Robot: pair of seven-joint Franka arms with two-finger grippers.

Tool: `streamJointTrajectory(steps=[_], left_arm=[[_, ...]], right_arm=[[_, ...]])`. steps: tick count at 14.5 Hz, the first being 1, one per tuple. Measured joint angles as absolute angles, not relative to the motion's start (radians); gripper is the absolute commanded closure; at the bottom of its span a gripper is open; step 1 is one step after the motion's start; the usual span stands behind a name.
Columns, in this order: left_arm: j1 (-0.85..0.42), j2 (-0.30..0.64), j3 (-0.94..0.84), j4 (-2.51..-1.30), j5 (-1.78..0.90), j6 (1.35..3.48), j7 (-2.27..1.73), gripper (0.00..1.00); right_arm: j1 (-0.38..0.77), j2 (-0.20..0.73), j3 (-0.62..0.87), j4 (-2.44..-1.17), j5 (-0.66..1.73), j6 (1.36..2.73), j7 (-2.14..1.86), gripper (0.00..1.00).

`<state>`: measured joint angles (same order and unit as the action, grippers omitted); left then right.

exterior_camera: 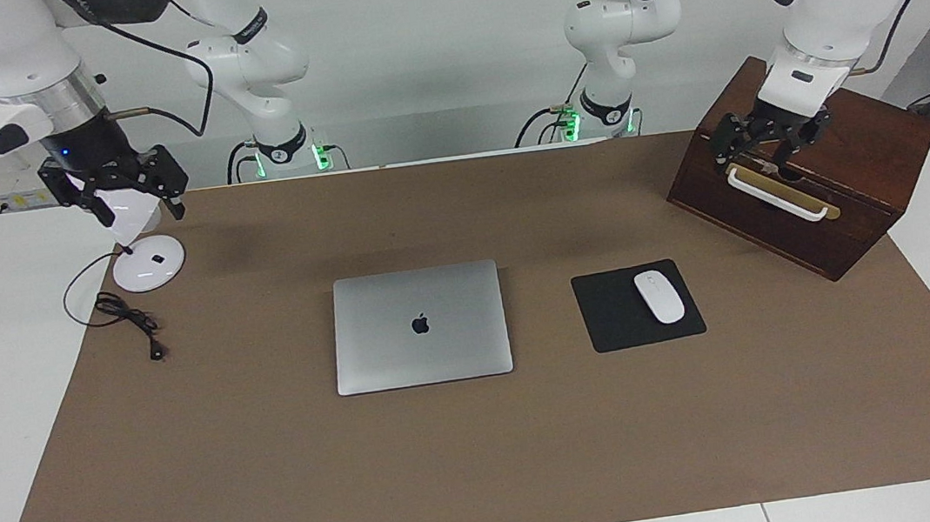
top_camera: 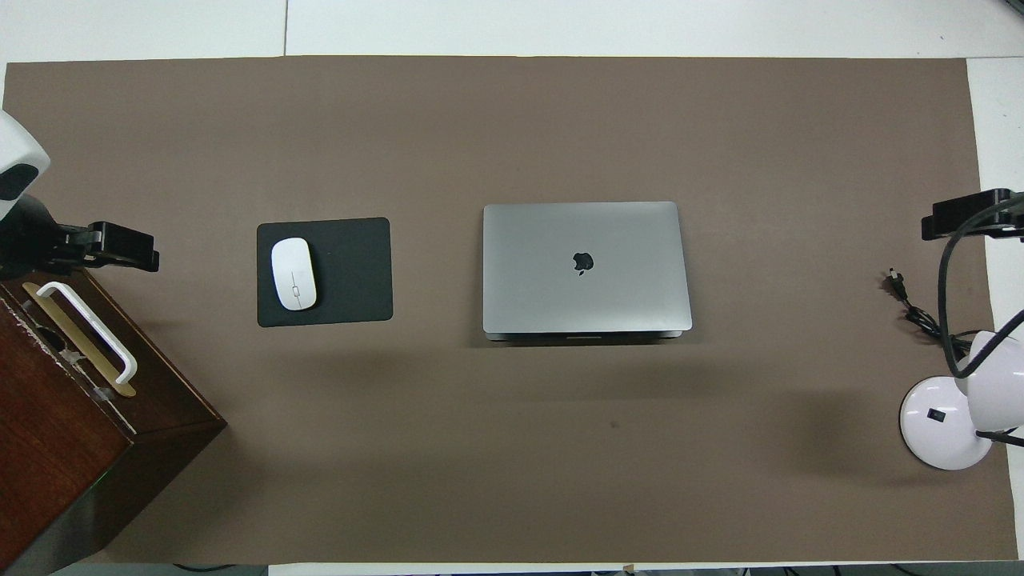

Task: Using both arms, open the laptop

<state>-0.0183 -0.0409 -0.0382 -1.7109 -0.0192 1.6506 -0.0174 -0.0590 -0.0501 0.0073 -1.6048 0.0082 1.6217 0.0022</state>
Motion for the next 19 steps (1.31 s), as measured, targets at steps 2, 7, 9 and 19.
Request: streamJointTrajectory(steps=[2,7,9,19], left_arm=[[-0.018,-0.041,-0.038,-1.711,-0.019,1.651,-0.017,0.0],[-0.019,-0.041,-0.039,-1.71,-0.019,1.651,-0.017,0.0],[-0.02,-0.041,-0.043,-1.71,-0.019,1.651,-0.017,0.0],[-0.021,-0.041,-0.055,-1.71,-0.019,1.651,-0.122,0.0]], right_arm=[[-0.059,-0.05,0.007,-1.605,0.008,1.622,0.002,0.0],[-0.059,-0.05,0.007,-1.605,0.008,1.622,0.002,0.0],[-0.059,-0.05,0.007,-1.605,0.008,1.622,0.002,0.0],[-0.059,-0.05,0.007,-1.605,0.008,1.629,0.002,0.0]])
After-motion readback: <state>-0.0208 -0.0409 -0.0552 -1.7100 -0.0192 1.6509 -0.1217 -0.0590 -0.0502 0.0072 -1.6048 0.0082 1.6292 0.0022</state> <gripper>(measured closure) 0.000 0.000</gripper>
